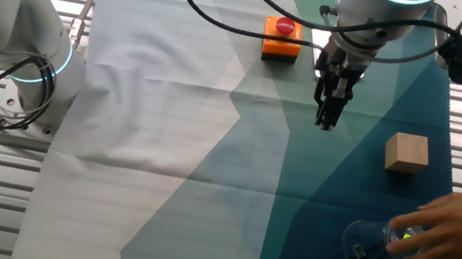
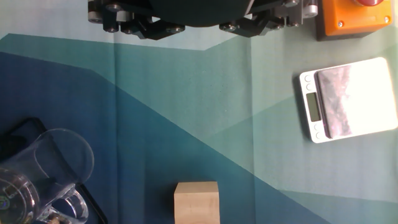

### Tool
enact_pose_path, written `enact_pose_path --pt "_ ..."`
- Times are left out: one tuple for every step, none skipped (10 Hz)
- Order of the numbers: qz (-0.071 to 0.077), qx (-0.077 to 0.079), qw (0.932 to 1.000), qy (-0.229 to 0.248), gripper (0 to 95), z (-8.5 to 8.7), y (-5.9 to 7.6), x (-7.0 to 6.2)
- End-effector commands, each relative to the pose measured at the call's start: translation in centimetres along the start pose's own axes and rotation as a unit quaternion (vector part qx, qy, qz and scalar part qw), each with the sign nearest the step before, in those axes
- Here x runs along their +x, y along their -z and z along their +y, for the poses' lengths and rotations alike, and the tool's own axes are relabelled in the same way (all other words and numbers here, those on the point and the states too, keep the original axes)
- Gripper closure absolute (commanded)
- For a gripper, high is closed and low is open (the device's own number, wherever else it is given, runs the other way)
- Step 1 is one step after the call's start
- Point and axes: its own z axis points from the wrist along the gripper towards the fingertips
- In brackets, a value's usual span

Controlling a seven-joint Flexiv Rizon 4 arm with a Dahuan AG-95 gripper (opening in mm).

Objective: Take the cup off the cup rack

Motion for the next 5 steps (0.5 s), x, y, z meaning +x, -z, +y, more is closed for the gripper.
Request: enact_pose_path --pt "-0.094 0.076 0.9836 0.135 95.0 0.07 -0.04 0.04" --pt "-0.095 0.060 0.9855 0.128 95.0 0.10 -0.04 0.07" --pt "-0.096 0.060 0.9853 0.128 95.0 0.13 0.09 0.10" --pt "-0.094 0.062 0.9854 0.128 95.0 0.19 0.35 0.18" --pt "-0.092 0.061 0.9860 0.125 95.0 0.21 0.42 0.19"
